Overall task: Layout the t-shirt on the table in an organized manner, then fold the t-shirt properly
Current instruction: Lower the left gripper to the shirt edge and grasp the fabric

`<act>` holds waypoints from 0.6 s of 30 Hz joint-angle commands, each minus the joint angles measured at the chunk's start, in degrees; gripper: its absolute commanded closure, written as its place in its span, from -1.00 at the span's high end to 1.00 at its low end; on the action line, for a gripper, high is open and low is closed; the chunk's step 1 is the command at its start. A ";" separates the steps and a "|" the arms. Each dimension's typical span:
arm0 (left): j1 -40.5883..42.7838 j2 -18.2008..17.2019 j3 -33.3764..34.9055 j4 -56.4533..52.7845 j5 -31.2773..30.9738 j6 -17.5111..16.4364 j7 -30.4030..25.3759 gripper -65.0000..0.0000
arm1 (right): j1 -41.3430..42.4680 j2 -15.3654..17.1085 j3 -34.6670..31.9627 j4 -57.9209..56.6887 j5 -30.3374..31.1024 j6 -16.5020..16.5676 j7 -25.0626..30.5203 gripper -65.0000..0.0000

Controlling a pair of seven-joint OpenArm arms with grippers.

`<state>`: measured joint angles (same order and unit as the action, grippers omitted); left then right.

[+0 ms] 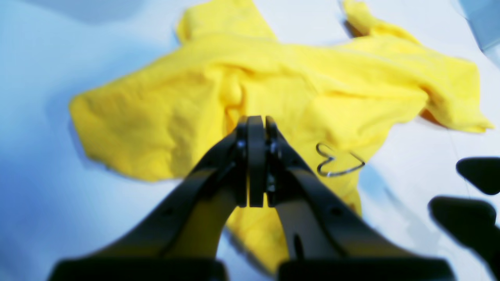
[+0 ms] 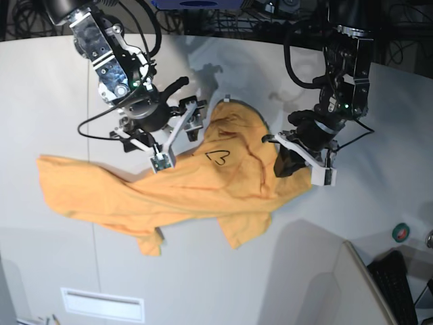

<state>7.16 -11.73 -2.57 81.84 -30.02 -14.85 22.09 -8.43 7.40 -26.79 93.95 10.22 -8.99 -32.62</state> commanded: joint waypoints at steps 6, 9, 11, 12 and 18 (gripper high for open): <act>-4.65 -1.42 -7.94 -11.21 -0.53 0.21 -1.03 0.15 | -0.76 0.12 2.48 4.64 -0.24 -0.02 1.46 0.37; -6.32 -1.50 -8.03 -13.40 -0.53 0.13 -1.12 1.00 | -0.85 0.12 2.13 4.73 -0.24 -0.02 1.46 0.37; -7.64 -1.50 -7.76 -14.19 -0.53 0.13 -1.12 1.00 | -0.94 -0.06 2.04 4.73 -0.24 -0.02 1.46 0.37; -8.08 -1.33 -7.76 -14.72 -0.53 0.04 -1.12 1.00 | -1.20 -0.15 2.04 4.73 -0.24 -0.02 1.46 0.37; -14.41 -0.19 -7.67 -22.55 -0.62 -1.81 -1.12 1.00 | -1.64 -0.23 2.04 4.91 -0.24 -0.02 1.46 0.37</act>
<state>-6.44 -11.77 -10.24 58.41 -29.89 -15.81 21.82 -10.63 7.25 -24.86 97.51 10.26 -8.99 -32.40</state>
